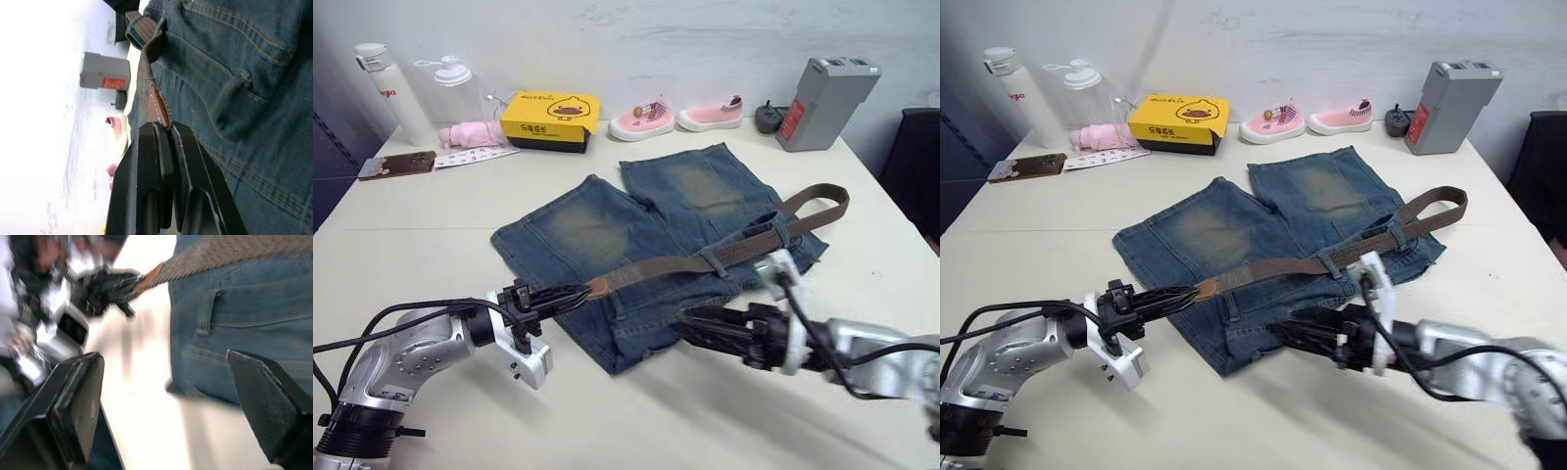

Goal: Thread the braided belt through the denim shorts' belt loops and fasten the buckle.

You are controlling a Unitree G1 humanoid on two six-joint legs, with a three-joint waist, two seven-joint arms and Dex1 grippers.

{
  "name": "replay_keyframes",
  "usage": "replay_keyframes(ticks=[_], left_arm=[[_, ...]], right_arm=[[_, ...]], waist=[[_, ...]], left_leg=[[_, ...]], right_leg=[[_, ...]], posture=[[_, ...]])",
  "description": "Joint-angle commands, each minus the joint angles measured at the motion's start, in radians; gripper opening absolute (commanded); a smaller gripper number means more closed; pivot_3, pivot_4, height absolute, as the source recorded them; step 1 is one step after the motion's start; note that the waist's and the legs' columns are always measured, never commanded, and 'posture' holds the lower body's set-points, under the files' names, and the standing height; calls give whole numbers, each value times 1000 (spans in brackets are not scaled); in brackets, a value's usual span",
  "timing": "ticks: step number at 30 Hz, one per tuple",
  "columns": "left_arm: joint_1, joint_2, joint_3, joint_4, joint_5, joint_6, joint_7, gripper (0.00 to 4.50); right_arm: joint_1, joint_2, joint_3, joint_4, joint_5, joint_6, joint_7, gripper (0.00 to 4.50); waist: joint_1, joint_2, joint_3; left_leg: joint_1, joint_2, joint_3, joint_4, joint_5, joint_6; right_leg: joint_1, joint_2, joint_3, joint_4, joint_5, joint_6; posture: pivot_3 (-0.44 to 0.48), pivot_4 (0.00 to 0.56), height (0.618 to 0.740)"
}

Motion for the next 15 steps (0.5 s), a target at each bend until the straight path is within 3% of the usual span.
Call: replay_keyframes(ticks=[1,3,6,10,13,15], left_arm=[[-4,3,23,-33,-2,-2,20,0],[-2,5,23,-36,-3,1,20,0],[2,10,24,-37,-4,5,18,0],[3,14,26,-38,-8,10,16,0],[-3,15,21,-40,-9,13,14,0],[-5,16,19,-38,-9,13,13,0]], right_arm=[[-47,199,46,-34,33,-166,-294,4296],[-68,321,57,-26,33,-212,-421,4296],[-85,440,34,-20,33,-264,-547,4296],[-99,480,1,-18,33,-255,-595,4296],[-103,487,-11,-13,33,-246,-615,3547],[-106,490,-17,-12,33,-241,-616,2604]], waist=[[-7,3,1],[-10,5,0],[-9,8,-2],[-13,8,-3],[-19,9,-3],[-26,9,-3]], left_leg=[[0,-3,1,0,1,0],[1,-4,1,0,2,0],[0,-4,-3,-1,2,0],[1,-5,-8,0,1,-1],[1,-5,-9,0,1,-1],[1,-4,-10,0,1,-1]], right_leg=[[-1,1,0,4,2,3],[-3,1,2,6,6,10],[-13,9,5,14,10,4],[-16,12,5,23,12,4],[-16,12,4,24,12,4],[-16,13,4,25,12,4]], posture=[[0,150,618],[0,150,618],[0,150,618],[0,150,618],[0,150,618],[0,150,618]])
